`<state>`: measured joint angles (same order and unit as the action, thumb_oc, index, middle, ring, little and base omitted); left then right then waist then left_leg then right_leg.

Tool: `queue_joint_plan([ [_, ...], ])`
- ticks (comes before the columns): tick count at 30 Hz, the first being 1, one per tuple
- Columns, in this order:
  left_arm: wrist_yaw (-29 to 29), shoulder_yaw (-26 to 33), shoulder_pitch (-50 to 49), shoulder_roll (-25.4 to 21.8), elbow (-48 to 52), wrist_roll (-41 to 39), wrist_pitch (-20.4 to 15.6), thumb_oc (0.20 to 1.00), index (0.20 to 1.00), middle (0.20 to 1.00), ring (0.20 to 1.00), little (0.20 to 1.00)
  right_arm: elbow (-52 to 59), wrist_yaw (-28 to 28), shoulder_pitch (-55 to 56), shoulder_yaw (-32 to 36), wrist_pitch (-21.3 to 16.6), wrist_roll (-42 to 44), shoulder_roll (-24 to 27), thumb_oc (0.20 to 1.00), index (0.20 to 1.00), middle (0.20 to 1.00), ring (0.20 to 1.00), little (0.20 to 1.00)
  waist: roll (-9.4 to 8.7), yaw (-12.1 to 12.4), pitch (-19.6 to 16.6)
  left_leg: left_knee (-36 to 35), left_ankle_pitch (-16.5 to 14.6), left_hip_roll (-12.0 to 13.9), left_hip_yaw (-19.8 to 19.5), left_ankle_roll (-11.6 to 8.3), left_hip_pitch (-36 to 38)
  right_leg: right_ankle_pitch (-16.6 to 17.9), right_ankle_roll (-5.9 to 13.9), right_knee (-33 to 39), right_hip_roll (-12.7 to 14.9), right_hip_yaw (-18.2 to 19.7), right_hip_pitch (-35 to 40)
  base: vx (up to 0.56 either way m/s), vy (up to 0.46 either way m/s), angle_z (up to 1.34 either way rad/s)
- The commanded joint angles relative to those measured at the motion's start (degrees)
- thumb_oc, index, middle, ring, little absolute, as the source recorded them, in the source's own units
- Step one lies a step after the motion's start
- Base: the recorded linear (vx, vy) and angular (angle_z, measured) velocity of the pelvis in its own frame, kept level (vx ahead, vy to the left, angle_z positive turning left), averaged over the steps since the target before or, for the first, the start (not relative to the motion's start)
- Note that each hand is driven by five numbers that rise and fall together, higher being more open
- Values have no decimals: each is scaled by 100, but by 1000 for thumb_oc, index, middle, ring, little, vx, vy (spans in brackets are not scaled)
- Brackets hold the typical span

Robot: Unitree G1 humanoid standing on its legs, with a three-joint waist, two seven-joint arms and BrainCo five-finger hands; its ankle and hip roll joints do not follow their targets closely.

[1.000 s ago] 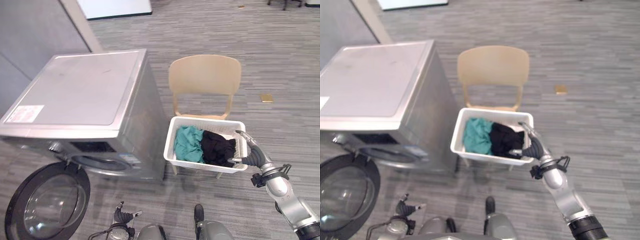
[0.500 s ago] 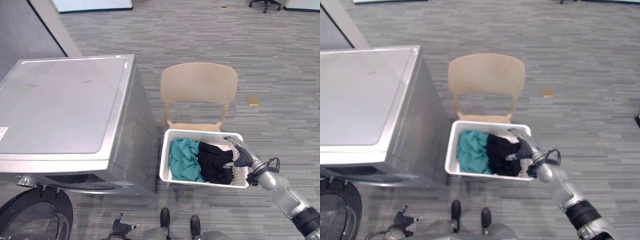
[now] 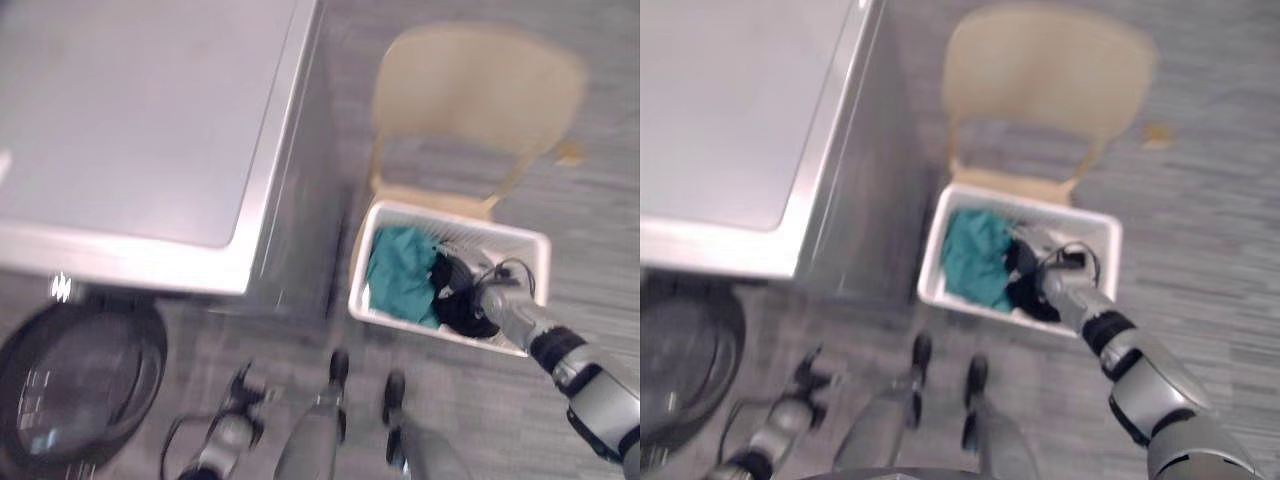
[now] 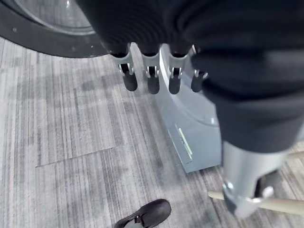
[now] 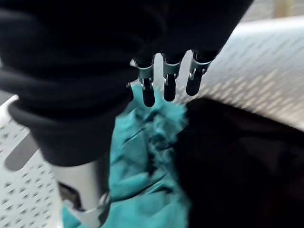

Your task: Grab the laundry basket,head to the washer,open it,put in the laundry and shut it.

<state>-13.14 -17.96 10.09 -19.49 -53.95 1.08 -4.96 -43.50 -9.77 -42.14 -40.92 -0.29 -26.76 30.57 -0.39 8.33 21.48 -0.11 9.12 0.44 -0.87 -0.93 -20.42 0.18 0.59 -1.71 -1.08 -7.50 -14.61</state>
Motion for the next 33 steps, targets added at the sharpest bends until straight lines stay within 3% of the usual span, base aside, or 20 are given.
queue_joint_plan([
  [1,-189,123,-356,-232,-254,45,-58,1000,1000,1000,1000,1000,550,-245,302,77,-62,42,-7,1000,1000,1000,1000,1000,-169,-18,-229,145,-469,-161,82,25,121,-272,537,-419,542,243,151,-53,6,-2],
  [7,-349,-107,173,-369,-181,-253,-130,1000,1000,1000,1000,1000,-837,-517,-820,-263,192,109,-317,1000,1000,1000,1000,1000,-130,318,129,60,-235,-235,-176,-90,-378,-233,546,-407,633,-76,-230,-34,-8,25],
  [13,-404,-267,402,-321,-124,-378,-141,1000,1000,1000,1000,1000,-1956,-854,-1237,-118,501,13,-325,1000,1000,1000,1000,1000,-81,443,291,53,-143,-319,-287,-153,-712,-181,582,-343,670,-274,-395,-2,-11,29],
  [17,-473,-204,447,-247,-106,-388,-99,1000,1000,1000,1000,1000,-1499,-1076,-1025,110,540,-16,-159,1000,1000,1000,1000,1000,-113,403,269,-58,-107,-342,-318,-169,-685,-176,605,-294,668,-311,-363,26,-19,15],
  [19,-492,-55,329,-150,-44,-334,-55,1000,1000,1000,1000,1000,132,-1139,-367,386,416,-194,290,1000,1000,1000,1000,1000,-193,218,231,-175,-132,-326,-303,-168,-546,-188,619,-288,683,-314,-287,30,-11,12],
  [26,-472,88,157,-17,-4,-233,17,1000,1000,1000,1000,1000,1613,-1052,551,819,134,-322,530,1000,1000,1000,1000,1000,-314,8,169,-166,-214,-278,-204,-126,-383,-135,635,-264,654,-237,-225,-6,-7,-4],
  [33,-459,89,141,-26,37,-228,11,1000,1000,1000,1000,1000,1296,-1142,398,638,216,-645,505,1000,1000,1000,1000,1000,-366,11,190,43,-307,-253,-169,-73,-457,-76,635,-235,646,-166,-256,-15,-6,-12],
])
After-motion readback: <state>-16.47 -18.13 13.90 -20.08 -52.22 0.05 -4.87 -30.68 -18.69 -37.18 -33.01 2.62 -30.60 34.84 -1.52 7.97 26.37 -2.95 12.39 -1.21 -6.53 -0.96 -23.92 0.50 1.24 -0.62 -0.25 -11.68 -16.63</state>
